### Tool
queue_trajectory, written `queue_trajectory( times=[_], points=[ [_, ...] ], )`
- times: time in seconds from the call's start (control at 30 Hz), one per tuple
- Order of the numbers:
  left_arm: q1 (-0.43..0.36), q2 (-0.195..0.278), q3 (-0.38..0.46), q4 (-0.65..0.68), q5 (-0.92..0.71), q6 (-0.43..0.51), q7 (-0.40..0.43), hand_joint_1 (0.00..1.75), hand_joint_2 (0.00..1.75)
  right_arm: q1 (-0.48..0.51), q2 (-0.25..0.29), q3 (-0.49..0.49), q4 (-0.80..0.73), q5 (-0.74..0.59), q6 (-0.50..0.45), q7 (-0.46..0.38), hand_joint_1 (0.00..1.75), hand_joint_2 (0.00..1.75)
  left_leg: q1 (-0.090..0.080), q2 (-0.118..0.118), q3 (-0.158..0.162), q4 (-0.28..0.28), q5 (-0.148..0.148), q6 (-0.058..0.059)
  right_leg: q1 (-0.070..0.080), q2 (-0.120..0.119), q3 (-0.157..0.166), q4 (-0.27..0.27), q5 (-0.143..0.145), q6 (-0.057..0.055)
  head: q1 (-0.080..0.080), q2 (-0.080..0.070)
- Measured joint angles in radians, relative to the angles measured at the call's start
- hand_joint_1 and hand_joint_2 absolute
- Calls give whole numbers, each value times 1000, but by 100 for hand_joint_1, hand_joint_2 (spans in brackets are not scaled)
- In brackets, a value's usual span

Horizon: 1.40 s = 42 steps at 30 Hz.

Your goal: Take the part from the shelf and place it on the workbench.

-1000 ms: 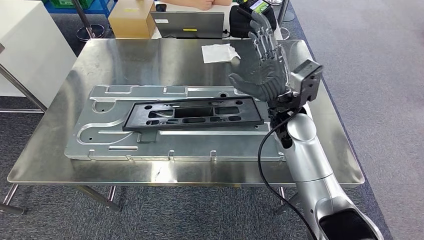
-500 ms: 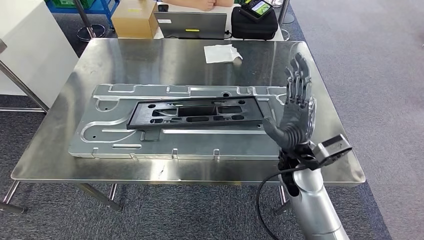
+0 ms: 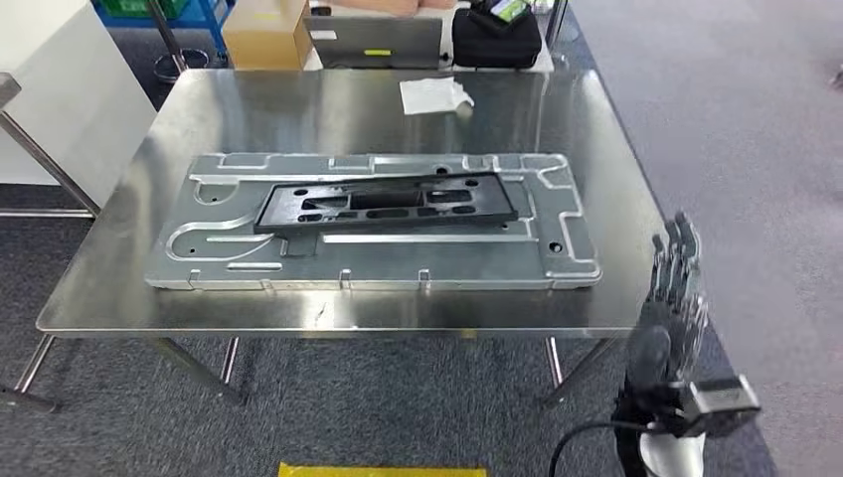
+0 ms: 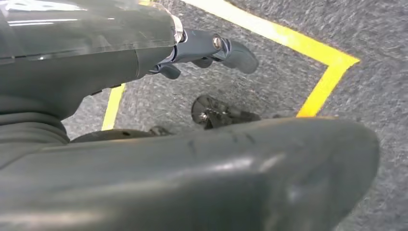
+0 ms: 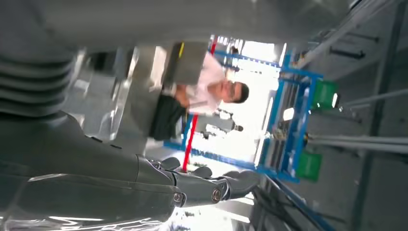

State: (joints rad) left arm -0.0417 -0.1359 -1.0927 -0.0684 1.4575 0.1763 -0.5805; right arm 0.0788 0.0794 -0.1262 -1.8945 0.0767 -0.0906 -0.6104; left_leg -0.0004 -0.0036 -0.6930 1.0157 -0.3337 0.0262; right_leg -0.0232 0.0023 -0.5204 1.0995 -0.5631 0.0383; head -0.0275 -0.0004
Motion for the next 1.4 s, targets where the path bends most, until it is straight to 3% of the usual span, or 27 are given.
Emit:
queue_trajectory(
  times=[0.07, 0.1, 0.2, 0.23, 0.27, 0.3, 0.37, 0.43, 0.5, 0.57, 0.6, 0.63, 0.7, 0.73, 0.77, 0.8, 0.83, 0.9, 0.97, 1.0, 1.07, 1.1, 1.17, 1.23, 1.27, 1.33, 1.4],
  points=[
    [2, 10, 0, 24, 3, -40, -4, 0, 0, 55, 25, -54, -31, 30, -2, -7, 0, 0, 1, 0, -10, -1, 15, -25, 4, -3, 53, -102, 22, -31, 0, 0],
    [4, 16, 0, 29, 3, -48, -3, 0, 0, 66, 33, -65, -36, 37, -3, -7, 0, 0, 4, -1, -19, 16, -10, -33, 3, -4, 41, -104, 35, -43, -1, 0],
    [6, 27, 0, 37, 4, -55, -1, 0, 0, 82, 51, -86, -45, 51, -7, -6, 0, 0, 10, -1, -58, 182, -172, -48, 1, -8, -4, -105, 74, -56, -2, 0],
    [6, 29, 0, 39, 5, -55, 0, 0, 0, 88, 56, -92, -47, 53, -7, -5, 0, 0, 11, -1, -63, 246, -202, -52, 1, -8, -20, -104, 86, -55, -2, 0],
    [6, 31, 0, 39, 5, -55, 1, 0, 0, 93, 61, -98, -49, 53, -7, -4, 0, 0, 13, -1, -56, 288, -207, -55, 1, -9, -36, -102, 98, -53, -2, 0],
    [6, 33, 0, 40, 5, -55, 2, 0, 0, 98, 64, -103, -51, 53, -7, -3, 0, 0, 14, 0, -33, 298, -192, -57, 1, -10, -51, -100, 109, -50, -2, 0],
    [5, 35, -1, 41, 5, -55, 3, 0, 0, 104, 69, -111, -56, 53, -8, -1, 0, 0, 16, 0, 68, 206, -152, -55, 0, -11, -78, -95, 128, -43, -2, 0],
    [1, 36, -1, 42, 5, -55, 3, 0, 0, 107, 73, -118, -63, 54, -10, -1, 0, 0, 14, -2, 187, 49, -165, -47, 1, -11, -95, -90, 145, -32, -2, 0],
    [-1, 37, -1, 43, 5, -53, 5, 0, 0, 109, 77, -123, -69, 56, -10, 2, 0, 0, 8, -4, 231, -29, -187, -36, 3, -11, -100, -91, 162, -18, -1, 0],
    [0, 36, -3, 45, 5, -49, 10, 0, 0, 114, 81, -131, -73, 62, -7, 7, 0, 0, 8, 0, 218, -36, -173, -18, 1, -10, -105, -91, 168, -5, -1, 0],
    [0, 35, -5, 45, 5, -46, 12, 0, 0, 118, 83, -135, -74, 64, -5, 10, 0, 0, 8, 3, 209, -37, -163, -7, 0, -8, -113, -77, 150, -1, -1, 0],
    [0, 33, -7, 45, 5, -44, 13, 0, 0, 122, 85, -140, -76, 65, -4, 11, 0, 0, 9, 6, 200, -40, -152, 4, -1, -7, -124, -52, 119, 2, -1, 0],
    [0, 31, -13, 45, 5, -39, 14, 0, 0, 130, 87, -151, -79, 66, 2, 13, 0, 0, 7, 9, 175, -38, -131, 15, -1, -6, -157, 63, 16, 5, -1, 0],
    [0, 30, -15, 45, 5, -37, 15, 0, 0, 135, 88, -157, -80, 66, 7, 13, 0, 0, 4, 10, 161, -36, -121, 16, 0, -6, -169, 126, -19, 7, -1, 0],
    [0, 29, -17, 46, 6, -38, 14, 0, 0, 140, 89, -163, -81, 66, 12, 13, 0, 0, 1, 11, 143, -33, -110, 17, 1, -6, -171, 175, -35, 7, -1, 0],
    [0, 29, -18, 46, 6, -41, 14, 0, 0, 144, 91, -168, -82, 67, 17, 13, 0, 0, -1, 11, 128, -29, -101, 16, 1, -6, -158, 188, -24, 5, -1, 0],
    [0, 30, -19, 46, 7, -47, 14, 0, 0, 146, 94, -172, -82, 69, 23, 13, 0, 0, -3, 11, 113, -24, -93, 15, 2, -6, -127, 165, 2, 2, -1, 0],
    [-1, 34, -20, 47, 8, -61, 13, 0, 0, 147, 100, -179, -86, 73, 32, 14, 0, 0, -7, 11, 87, -13, -80, 11, 6, -6, -28, 37, 37, -9, -1, 0],
    [0, 39, -23, 47, 8, -71, 12, 0, 0, 148, 107, -187, -92, 77, 37, 14, 0, 0, -8, 11, 73, -6, -66, 2, 14, -6, 51, -86, 30, -20, -1, 0],
    [0, 42, -25, 47, 8, -74, 11, 0, 0, 150, 112, -192, -95, 80, 38, 14, 0, 0, -8, 11, 71, -6, -58, -4, 18, -6, 64, -114, 22, -25, -2, 0],
    [3, 49, -29, 50, 9, -78, 8, 0, 0, 155, 121, -203, -97, 83, 38, 13, 0, 0, -7, 10, 67, -9, -46, -16, 17, -8, 57, -124, 36, -36, -1, 0],
    [5, 52, -32, 52, 9, -79, 8, 0, 0, 157, 125, -207, -98, 84, 39, 13, 0, 0, -6, 9, 60, -1, -58, -21, 14, -10, 49, -127, 46, -43, -2, 0],
    [6, 56, -36, 54, 9, -80, 7, 0, 0, 160, 132, -210, -99, 85, 42, 13, 0, 0, -2, 7, 35, 72, -141, -32, 9, -13, 25, -131, 70, -56, -2, 0],
    [7, 58, -40, 55, 9, -80, 6, 0, 0, 163, 139, -217, -101, 89, 51, 14, 0, 0, 4, 7, 6, 203, -237, -42, 10, -14, -3, -128, 92, -60, -2, 0],
    [6, 59, -42, 55, 9, -79, 6, 0, 0, 164, 143, -222, -101, 91, 57, 15, 0, 0, 6, 7, 1, 256, -254, -46, 10, -16, -18, -125, 102, -60, -2, 0],
    [6, 59, -46, 55, 9, -77, 6, 0, 0, 165, 153, -235, -101, 99, 69, 19, 0, 0, 11, 7, 34, 272, -222, -50, 10, -21, -49, -116, 119, -56, -2, 0],
    [4, 60, -50, 55, 9, -75, 6, 0, 0, 165, 162, -248, -100, 104, 73, 24, 0, 0, 14, 14, 131, 156, -176, -51, 9, -25, -76, -104, 134, -48, -2, 0]
  ],
)
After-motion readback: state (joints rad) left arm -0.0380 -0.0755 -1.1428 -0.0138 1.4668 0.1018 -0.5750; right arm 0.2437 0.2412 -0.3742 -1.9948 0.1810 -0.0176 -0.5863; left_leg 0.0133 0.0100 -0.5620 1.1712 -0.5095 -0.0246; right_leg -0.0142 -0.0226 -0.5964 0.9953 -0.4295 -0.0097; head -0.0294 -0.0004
